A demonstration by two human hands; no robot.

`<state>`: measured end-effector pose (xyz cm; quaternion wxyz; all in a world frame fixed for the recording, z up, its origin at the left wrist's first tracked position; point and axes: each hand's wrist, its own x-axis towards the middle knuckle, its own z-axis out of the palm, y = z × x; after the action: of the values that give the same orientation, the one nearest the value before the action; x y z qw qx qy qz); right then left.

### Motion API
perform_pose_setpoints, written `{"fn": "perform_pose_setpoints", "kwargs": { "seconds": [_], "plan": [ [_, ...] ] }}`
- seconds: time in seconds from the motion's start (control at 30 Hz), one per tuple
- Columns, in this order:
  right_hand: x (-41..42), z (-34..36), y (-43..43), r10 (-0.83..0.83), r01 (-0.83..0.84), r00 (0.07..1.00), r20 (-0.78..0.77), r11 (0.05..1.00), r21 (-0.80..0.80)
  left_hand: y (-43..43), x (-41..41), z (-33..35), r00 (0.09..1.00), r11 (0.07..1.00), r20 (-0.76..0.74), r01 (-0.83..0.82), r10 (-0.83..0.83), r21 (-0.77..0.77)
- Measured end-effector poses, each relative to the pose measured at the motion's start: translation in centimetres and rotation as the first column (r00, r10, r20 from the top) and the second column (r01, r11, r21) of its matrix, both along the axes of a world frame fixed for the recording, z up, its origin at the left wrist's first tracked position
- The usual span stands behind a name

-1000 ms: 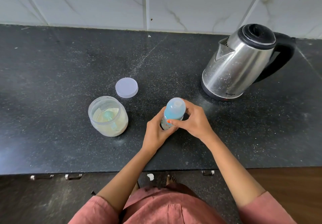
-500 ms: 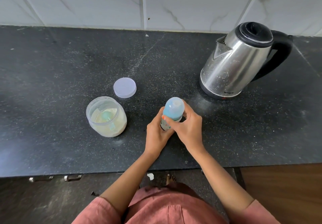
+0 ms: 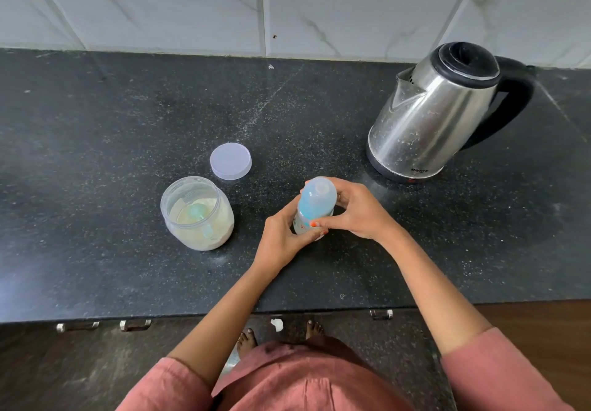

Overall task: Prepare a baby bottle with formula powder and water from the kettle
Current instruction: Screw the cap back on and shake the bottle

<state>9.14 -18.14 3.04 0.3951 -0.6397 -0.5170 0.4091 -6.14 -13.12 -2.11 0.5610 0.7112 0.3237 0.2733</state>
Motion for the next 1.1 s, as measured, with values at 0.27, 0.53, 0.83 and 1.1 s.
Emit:
{"fn": "perform_pose_setpoints", "kwargs": {
  "seconds": [0.27,0.53,0.83,1.1],
  "plan": [
    [-2.1,0.1,-1.2,-0.197,0.183,0.971,0.135,0.977,0.11,-1.2,0.3,0.6,0.996,0.993,0.006,-0.088,0.088,0.077],
    [-3.4,-0.6,-1.4,-0.335,0.311,0.935,0.118,0.932,0.185,-1.7,0.5,0.8,0.99,0.984,0.021,-0.144,0.143,0.107],
    [-3.9,-0.9,-1.4,-0.323,0.315,0.946,0.029,0.937,0.151,-1.4,0.4,0.5,0.993,0.99,0.03,-0.114,0.112,0.081],
    [-4.6,-2.5,-1.6,-0.384,0.383,0.923,0.0,0.922,0.056,-0.5,-0.2,0.2,0.999,0.995,-0.049,-0.017,0.022,0.096]
  ]
}}
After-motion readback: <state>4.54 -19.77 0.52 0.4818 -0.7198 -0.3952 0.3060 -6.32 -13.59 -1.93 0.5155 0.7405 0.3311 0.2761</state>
